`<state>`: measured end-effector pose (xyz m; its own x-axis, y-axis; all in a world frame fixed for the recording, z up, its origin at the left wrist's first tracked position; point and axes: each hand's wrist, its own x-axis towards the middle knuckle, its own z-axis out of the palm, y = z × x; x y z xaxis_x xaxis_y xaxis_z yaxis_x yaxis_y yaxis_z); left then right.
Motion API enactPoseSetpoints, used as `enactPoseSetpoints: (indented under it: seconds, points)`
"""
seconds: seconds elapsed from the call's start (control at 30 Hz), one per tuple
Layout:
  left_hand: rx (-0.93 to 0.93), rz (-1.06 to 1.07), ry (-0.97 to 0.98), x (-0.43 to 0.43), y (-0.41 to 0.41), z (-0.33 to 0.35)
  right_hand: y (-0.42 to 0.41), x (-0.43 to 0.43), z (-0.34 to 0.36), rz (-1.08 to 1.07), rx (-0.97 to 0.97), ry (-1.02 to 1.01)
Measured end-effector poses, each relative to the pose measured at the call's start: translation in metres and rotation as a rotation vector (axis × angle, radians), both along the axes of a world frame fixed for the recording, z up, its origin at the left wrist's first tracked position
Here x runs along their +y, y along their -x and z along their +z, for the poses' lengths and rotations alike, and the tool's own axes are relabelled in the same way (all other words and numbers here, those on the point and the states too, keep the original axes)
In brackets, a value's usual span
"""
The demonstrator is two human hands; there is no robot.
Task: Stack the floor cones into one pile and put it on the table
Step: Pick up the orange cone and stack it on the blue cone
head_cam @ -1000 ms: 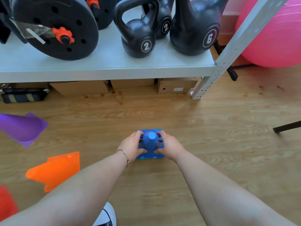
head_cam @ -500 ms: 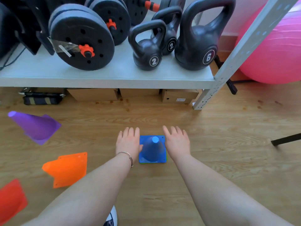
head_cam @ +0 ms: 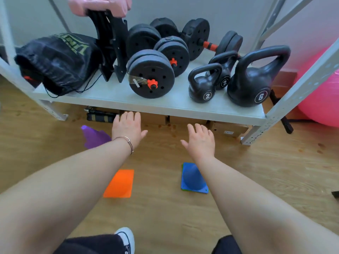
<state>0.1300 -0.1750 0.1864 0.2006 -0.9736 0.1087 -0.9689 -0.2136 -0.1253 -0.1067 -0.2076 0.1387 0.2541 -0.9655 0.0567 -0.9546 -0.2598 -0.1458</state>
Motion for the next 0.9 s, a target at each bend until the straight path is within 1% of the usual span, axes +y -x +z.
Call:
enactPoseSetpoints:
  seconds: [0.13,0.27,0.37,0.5,0.6,0.8,0.9]
  points:
    - [-0.034,0.024,0.025,0.009,-0.06,0.028,-0.057,-0.001,0.011,0.075,-0.006,0.021]
    - [0.009,0.105,0.021,0.05,-0.117,0.011,-0.115,0.005,0.002,0.172,0.013,-0.003]
    - [0.034,0.172,0.007,0.086,-0.154,-0.021,-0.15,0.013,-0.016,0.265,0.04,-0.025]
    - [0.048,0.221,-0.076,0.121,-0.18,-0.075,-0.184,0.03,-0.044,0.357,0.067,-0.087]
    - [0.094,0.233,-0.131,0.135,-0.184,-0.115,-0.196,0.049,-0.074,0.414,0.089,-0.127]
    - [0.168,0.21,-0.214,0.158,-0.182,-0.184,-0.21,0.085,-0.13,0.475,0.146,-0.286]
    - [0.202,0.188,-0.309,0.165,-0.18,-0.208,-0.221,0.1,-0.148,0.499,0.181,-0.351]
